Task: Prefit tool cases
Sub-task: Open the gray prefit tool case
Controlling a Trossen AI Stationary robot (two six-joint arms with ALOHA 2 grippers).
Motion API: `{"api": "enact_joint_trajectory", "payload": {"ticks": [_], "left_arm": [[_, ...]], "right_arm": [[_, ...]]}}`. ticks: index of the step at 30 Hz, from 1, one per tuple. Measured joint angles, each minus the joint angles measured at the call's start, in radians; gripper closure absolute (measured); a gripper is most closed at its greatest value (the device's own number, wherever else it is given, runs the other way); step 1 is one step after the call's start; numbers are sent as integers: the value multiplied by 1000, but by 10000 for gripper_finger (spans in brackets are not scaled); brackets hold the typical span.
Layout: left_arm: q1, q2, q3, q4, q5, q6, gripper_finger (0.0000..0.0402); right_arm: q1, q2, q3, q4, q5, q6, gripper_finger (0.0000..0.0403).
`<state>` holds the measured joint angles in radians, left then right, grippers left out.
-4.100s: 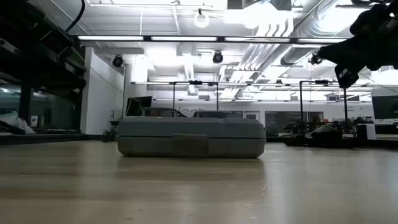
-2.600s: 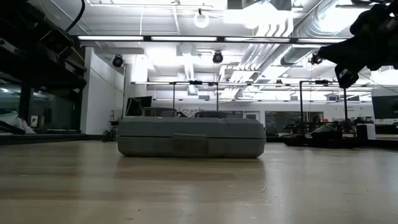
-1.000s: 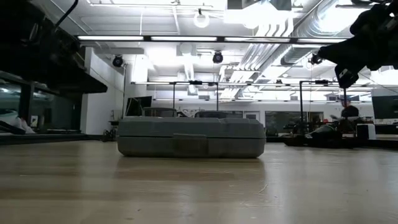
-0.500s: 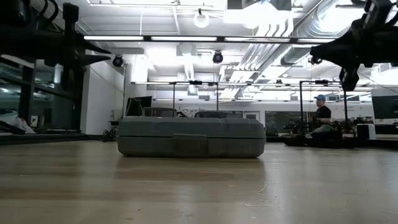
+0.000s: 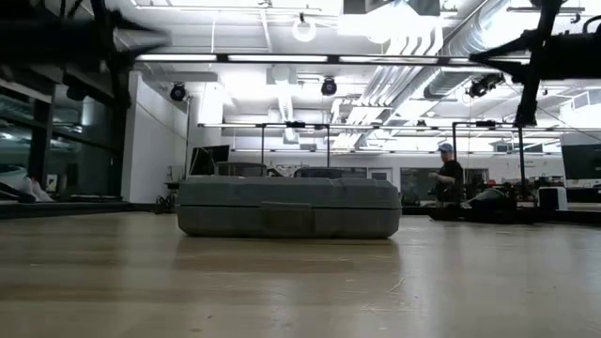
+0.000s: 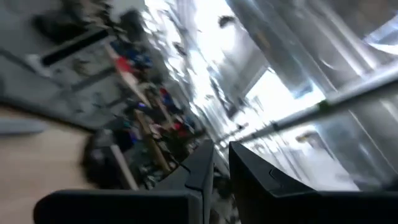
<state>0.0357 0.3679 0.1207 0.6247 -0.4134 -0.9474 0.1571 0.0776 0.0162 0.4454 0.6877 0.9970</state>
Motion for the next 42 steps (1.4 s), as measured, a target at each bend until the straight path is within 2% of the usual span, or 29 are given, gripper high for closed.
{"api": "enact_joint_trajectory", "payload": {"ticks": [4, 7, 12, 17, 23, 26, 31, 35, 42], "left_arm": [[18, 73, 205, -168, 99, 129, 358], [39, 164, 398, -345, 174, 234, 358], [100, 325, 715, -592, 315, 390, 358], [153, 465, 1003, -836, 426, 515, 358], [188, 618, 1263, -1155, 454, 608, 358], [190, 675, 1324, -1228, 457, 641, 358], [189, 743, 1341, -1272, 490, 646, 358], [188, 783, 1341, -1309, 495, 646, 358], [186, 836, 1337, -1383, 496, 646, 358]], "right_arm": [[-30, 3, 48, 131, -115, -162, 402], [-51, 11, 182, 84, -198, -281, 402], [-66, 117, 529, -306, -234, -417, 402], [-66, 331, 898, -617, -253, -542, 402], [-66, 614, 1290, -910, -281, -679, 402], [-66, 741, 1435, -1023, -282, -736, 402], [-66, 910, 1594, -1195, -282, -782, 402], [-66, 1005, 1633, -1287, -282, -782, 402], [-95, 1117, 1624, -1403, -281, -738, 402]]}}
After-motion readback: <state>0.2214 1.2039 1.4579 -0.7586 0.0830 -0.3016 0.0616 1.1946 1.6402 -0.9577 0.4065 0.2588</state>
